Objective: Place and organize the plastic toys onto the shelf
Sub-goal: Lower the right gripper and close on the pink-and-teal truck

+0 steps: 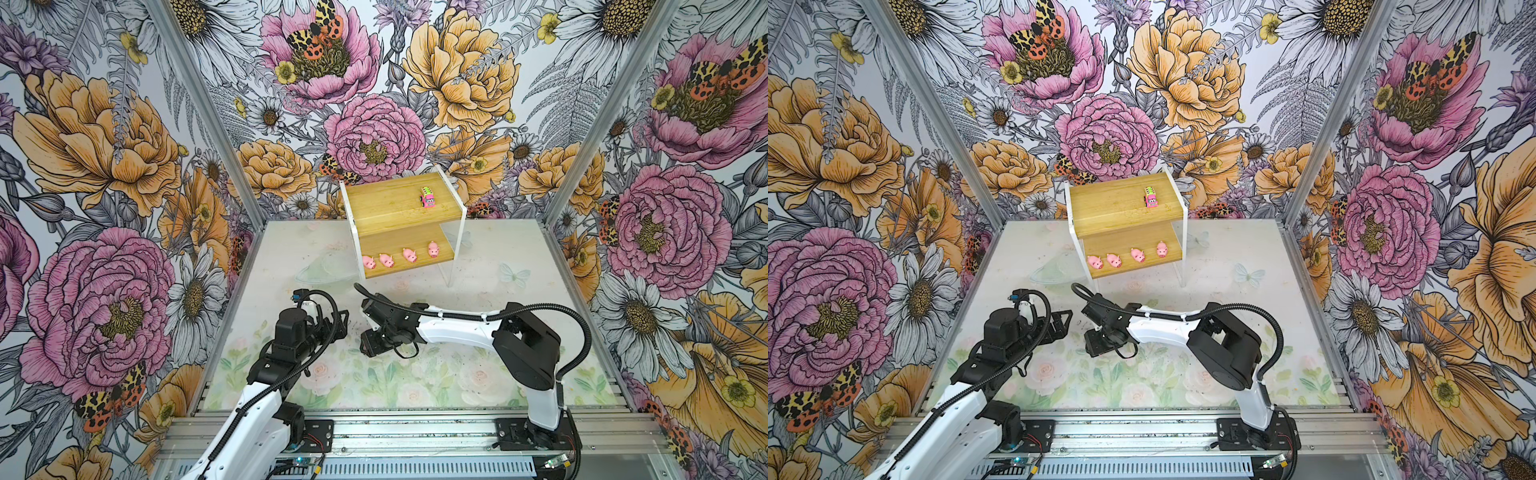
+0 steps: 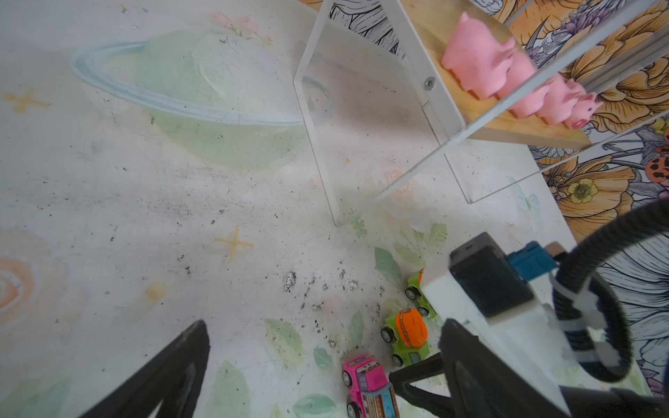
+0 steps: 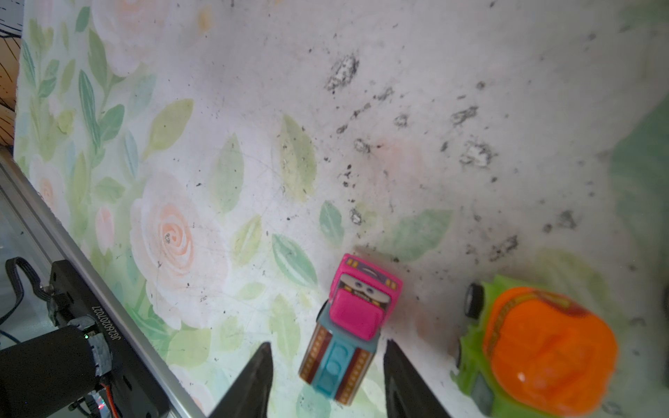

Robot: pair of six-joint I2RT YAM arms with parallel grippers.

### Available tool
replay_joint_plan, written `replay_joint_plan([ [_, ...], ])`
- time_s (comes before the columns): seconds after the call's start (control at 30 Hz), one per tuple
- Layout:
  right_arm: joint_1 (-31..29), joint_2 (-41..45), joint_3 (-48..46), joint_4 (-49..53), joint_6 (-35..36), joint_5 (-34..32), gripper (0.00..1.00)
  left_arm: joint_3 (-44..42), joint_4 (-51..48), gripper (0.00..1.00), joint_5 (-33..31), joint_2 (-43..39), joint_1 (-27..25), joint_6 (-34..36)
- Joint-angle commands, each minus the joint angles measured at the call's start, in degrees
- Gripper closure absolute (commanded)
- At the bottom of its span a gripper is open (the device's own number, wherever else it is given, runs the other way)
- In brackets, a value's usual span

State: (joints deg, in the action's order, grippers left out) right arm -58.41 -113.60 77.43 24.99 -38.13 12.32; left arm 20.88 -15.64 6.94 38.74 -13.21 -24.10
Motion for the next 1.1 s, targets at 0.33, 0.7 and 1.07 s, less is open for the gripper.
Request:
replay_joint_plan([
  [0.33, 2.5, -2.3, 2.4, 1.6, 3.4, 3.1, 0.7, -0.9, 0.3, 0.01, -0.4, -0.3, 1.0, -0.2],
  [0.7, 7.2, 6.2, -2.1, 10.3, 19.7, 10.9, 0.79, -0.8, -0.2, 0.01, -1.2, -0.4, 1.3, -0.5],
  [1.07, 7.5, 14.4, -4.3, 19.8, 28.0, 10.7, 0.79, -0.2, 1.4, 0.01, 0.0, 1.9, 1.5, -0.3],
])
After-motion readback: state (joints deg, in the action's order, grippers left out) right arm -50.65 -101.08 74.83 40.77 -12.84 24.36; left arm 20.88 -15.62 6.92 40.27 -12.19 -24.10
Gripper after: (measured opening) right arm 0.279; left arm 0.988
